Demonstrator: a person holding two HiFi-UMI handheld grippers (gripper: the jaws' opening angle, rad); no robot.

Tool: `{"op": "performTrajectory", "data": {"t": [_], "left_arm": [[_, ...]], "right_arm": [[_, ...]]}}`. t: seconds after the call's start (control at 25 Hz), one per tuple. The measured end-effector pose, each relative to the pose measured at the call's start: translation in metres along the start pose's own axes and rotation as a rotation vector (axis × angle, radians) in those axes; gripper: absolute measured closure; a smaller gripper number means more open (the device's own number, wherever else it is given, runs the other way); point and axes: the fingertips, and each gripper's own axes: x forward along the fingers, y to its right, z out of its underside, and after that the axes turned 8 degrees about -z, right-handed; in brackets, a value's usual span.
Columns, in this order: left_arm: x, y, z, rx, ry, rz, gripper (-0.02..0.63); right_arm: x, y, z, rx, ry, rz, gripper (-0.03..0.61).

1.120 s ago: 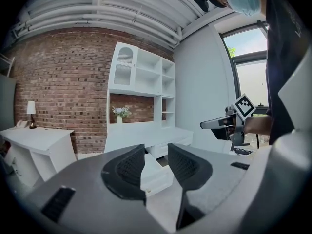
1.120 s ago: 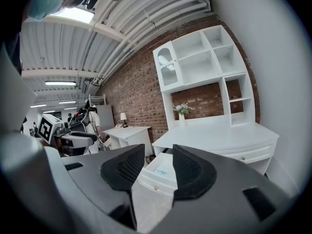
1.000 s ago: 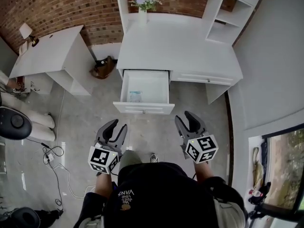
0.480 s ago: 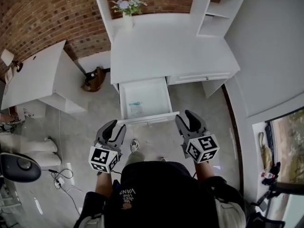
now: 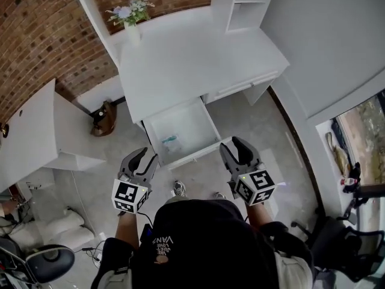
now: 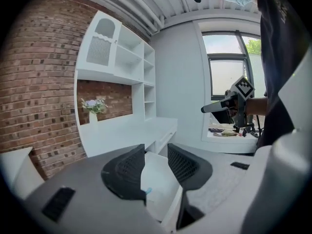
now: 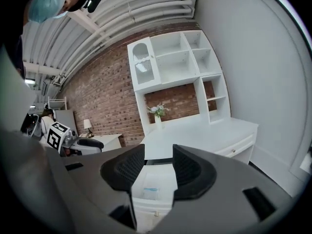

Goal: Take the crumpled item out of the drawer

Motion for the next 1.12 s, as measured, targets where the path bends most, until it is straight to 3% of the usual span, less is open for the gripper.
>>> {"op": "performTrajectory", "data": {"t": [0.44, 0.84, 1.12], "left_arm": [[0.073, -0.024, 0.026, 0.162, -0.066, 0.263, 0.486], [0.142, -0.021, 0.086, 0.299, -0.237, 0.370, 0.486], [0.190, -0.011, 0.132, 0.349, -0.359, 0.430, 0.486]], "right_arm": [[0.007, -0.009, 0.026, 0.089, -0.030, 0.187, 0.422], [0.038, 0.010, 0.036, 0.105, -0.088, 0.161, 0.420], [0.063, 0.042, 0.046, 0.117, -0.145, 0.124, 0.422]]}}
